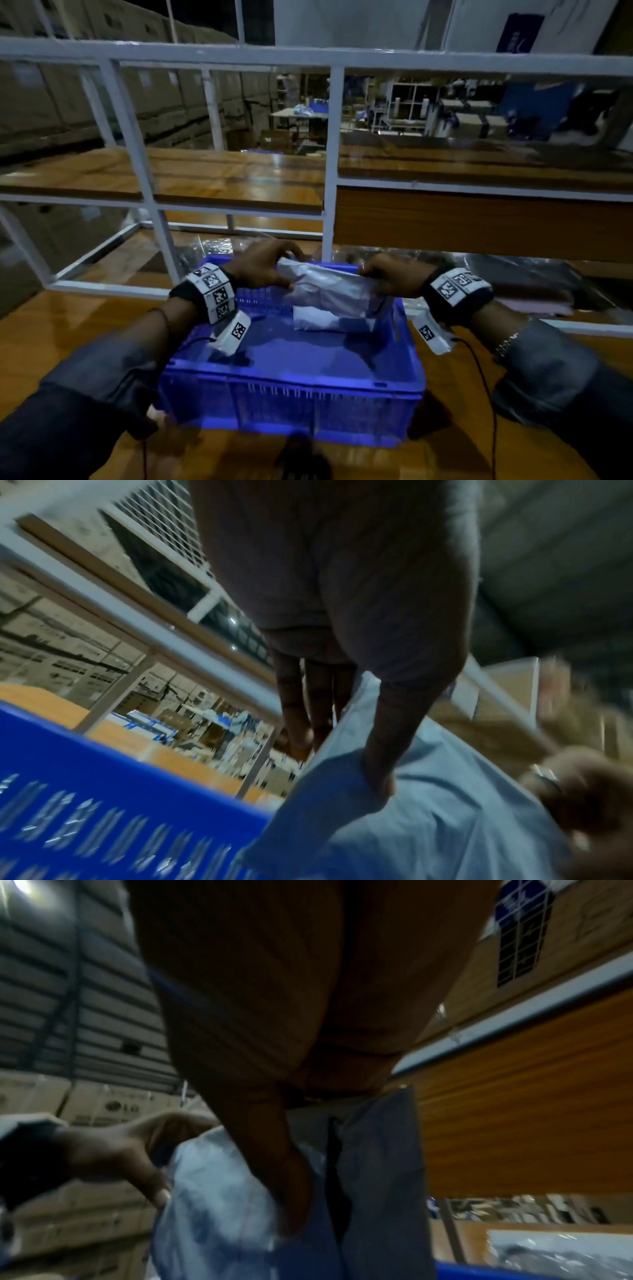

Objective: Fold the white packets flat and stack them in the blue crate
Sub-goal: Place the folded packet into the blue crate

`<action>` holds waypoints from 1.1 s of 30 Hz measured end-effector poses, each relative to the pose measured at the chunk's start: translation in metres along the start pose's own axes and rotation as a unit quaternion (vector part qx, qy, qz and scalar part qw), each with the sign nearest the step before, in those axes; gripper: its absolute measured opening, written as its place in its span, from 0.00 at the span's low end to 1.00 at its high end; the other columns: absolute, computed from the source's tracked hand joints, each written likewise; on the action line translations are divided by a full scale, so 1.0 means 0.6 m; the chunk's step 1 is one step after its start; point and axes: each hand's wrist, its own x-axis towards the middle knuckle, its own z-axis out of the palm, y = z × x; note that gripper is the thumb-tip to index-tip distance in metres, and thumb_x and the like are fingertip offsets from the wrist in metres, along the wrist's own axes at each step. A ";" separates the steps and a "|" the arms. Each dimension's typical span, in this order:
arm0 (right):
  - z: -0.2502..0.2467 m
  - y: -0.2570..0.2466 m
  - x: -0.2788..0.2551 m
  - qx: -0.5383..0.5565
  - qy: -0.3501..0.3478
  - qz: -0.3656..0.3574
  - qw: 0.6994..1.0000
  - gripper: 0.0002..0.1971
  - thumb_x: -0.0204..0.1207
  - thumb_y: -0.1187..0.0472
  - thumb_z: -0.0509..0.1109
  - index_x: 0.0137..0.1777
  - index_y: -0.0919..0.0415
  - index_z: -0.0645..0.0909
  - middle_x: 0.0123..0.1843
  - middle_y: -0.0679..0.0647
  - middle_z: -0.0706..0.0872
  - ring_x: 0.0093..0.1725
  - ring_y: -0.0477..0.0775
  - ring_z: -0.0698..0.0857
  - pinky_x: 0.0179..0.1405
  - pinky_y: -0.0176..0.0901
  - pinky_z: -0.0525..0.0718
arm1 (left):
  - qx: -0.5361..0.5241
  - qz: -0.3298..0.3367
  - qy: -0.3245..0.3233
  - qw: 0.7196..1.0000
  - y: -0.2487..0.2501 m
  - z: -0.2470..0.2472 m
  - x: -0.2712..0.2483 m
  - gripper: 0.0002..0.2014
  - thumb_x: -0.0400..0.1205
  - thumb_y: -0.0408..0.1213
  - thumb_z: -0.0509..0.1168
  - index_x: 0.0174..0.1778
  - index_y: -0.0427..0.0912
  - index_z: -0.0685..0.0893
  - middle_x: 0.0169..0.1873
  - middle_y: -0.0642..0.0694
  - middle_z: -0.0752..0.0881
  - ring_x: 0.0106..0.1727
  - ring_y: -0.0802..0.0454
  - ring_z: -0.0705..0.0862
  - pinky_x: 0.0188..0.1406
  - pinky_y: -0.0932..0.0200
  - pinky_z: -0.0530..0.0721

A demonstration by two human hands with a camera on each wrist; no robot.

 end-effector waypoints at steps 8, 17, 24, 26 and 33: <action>0.070 0.046 0.070 -0.072 -0.084 0.087 0.990 0.19 0.74 0.56 0.80 0.64 0.58 0.85 0.61 0.60 0.86 0.63 0.63 0.83 0.57 0.48 0.79 | 0.114 -0.037 -0.100 0.988 -0.062 0.067 0.056 0.17 0.66 0.53 0.84 0.45 0.49 0.93 0.38 0.53 0.93 0.39 0.54 0.89 0.43 0.51 0.85; 0.093 0.127 0.127 -0.085 -0.135 0.119 0.980 0.18 0.68 0.54 0.83 0.56 0.56 0.85 0.48 0.50 0.84 0.52 0.59 0.86 0.44 0.42 0.74 | 0.107 -0.078 -0.128 0.983 -0.126 0.166 0.117 0.20 0.64 0.54 0.84 0.48 0.50 0.93 0.42 0.52 0.93 0.45 0.49 0.89 0.41 0.56 0.81; 0.137 0.138 0.155 -0.137 -0.149 0.127 0.971 0.26 0.69 0.48 0.83 0.63 0.57 0.83 0.63 0.61 0.86 0.64 0.63 0.84 0.53 0.46 0.77 | 0.105 -0.144 -0.161 0.971 -0.170 0.238 0.126 0.28 0.67 0.54 0.84 0.60 0.45 0.90 0.57 0.47 0.90 0.59 0.44 0.86 0.46 0.58 0.78; 0.148 0.140 0.165 -0.176 -0.165 0.124 0.963 0.27 0.68 0.44 0.83 0.63 0.55 0.82 0.65 0.59 0.84 0.65 0.63 0.83 0.57 0.47 0.78 | 0.103 -0.155 -0.162 0.969 -0.179 0.257 0.126 0.27 0.68 0.52 0.84 0.60 0.43 0.89 0.56 0.47 0.89 0.59 0.44 0.87 0.42 0.60 0.75; 0.163 0.138 0.194 -0.233 -0.221 0.086 0.943 0.29 0.70 0.44 0.82 0.67 0.55 0.79 0.70 0.59 0.81 0.68 0.64 0.82 0.62 0.51 0.79 | 0.114 -0.173 -0.102 0.973 -0.196 0.290 0.129 0.22 0.65 0.49 0.85 0.51 0.45 0.89 0.55 0.42 0.89 0.57 0.40 0.88 0.41 0.57 0.76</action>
